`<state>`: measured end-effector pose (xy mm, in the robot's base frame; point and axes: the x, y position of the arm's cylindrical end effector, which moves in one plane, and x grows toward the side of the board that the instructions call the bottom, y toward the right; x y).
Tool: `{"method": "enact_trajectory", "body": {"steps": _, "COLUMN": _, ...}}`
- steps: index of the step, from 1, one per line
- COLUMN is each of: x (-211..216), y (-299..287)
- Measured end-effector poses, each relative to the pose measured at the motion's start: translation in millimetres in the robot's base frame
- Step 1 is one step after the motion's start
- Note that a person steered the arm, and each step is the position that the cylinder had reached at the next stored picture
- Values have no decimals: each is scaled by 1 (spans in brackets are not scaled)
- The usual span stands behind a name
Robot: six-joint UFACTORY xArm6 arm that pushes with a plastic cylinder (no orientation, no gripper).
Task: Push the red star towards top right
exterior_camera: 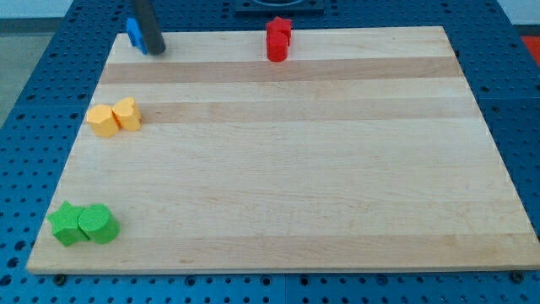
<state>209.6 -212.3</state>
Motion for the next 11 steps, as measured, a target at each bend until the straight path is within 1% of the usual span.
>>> {"method": "enact_trajectory", "body": {"steps": 1, "x": -19, "y": 9}}
{"method": "enact_trajectory", "body": {"steps": 4, "x": -18, "y": 12}}
{"method": "enact_trajectory", "body": {"steps": 5, "x": -18, "y": 41}}
{"method": "enact_trajectory", "body": {"steps": 8, "x": -18, "y": 164}}
{"method": "enact_trajectory", "body": {"steps": 11, "x": -14, "y": 243}}
